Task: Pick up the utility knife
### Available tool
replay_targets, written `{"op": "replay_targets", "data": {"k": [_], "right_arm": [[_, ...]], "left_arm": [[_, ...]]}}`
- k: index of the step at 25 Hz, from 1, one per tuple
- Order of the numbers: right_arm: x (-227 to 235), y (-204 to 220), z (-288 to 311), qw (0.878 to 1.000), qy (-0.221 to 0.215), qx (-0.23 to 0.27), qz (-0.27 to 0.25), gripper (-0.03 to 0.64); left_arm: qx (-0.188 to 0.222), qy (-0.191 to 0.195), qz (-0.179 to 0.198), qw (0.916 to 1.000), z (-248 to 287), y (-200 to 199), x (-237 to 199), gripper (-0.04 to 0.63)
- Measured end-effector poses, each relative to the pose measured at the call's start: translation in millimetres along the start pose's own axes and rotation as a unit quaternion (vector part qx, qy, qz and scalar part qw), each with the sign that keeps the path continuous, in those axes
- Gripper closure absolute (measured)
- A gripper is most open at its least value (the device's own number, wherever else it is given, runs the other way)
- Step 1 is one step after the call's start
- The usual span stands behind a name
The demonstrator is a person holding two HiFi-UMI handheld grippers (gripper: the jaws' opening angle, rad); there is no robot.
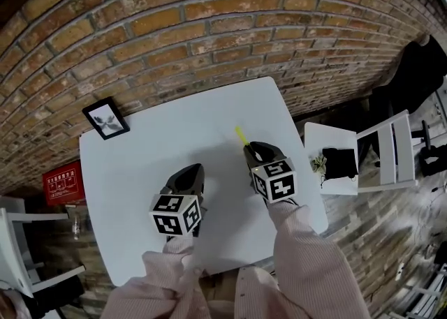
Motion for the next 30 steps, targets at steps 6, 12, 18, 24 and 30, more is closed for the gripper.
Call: {"op": "replay_targets", "data": {"k": [6, 12, 18, 24, 30], "right_arm": [[-13.3, -4.6, -24.9, 0.998, -0.007, 0.049, 0.036, 0.546], [-25.9, -9.3, -46.5, 0.993, -0.013, 0.097, 0.065, 0.548], [-38.0, -14.0, -65.7, 0.987, -0.022, 0.138, 0.084, 0.548], [-47.1, -17.0, -96.3, 0.978, -0.024, 0.180, 0.103, 0.548], [-54.7, -18.6, -129.0, 0.969, -0.028, 0.223, 0.098, 0.548]], "left_arm": [[0.029, -0.003, -0.007, 0.9996, -16.0, -10.2, 3.9, 0.601], [0.054, -0.006, -0.009, 0.9985, -35.3, -18.8, 8.8, 0.601], [0.086, -0.008, -0.007, 0.9962, -57.9, -28.7, 11.1, 0.601], [0.111, -0.004, 0.003, 0.9938, -85.4, -35.4, 12.1, 0.601], [0.143, 0.014, 0.037, 0.9889, -109.5, -43.8, 17.7, 0.601]]}}
Point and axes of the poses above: the fingertips, and each gripper's own axes: z forward along the fingers, x to its right, y out of its underside, the point moved 10 cm from there along -z, backward along the fingers, and after that the axes turned 1 degree about x, right-handed, at the moved point
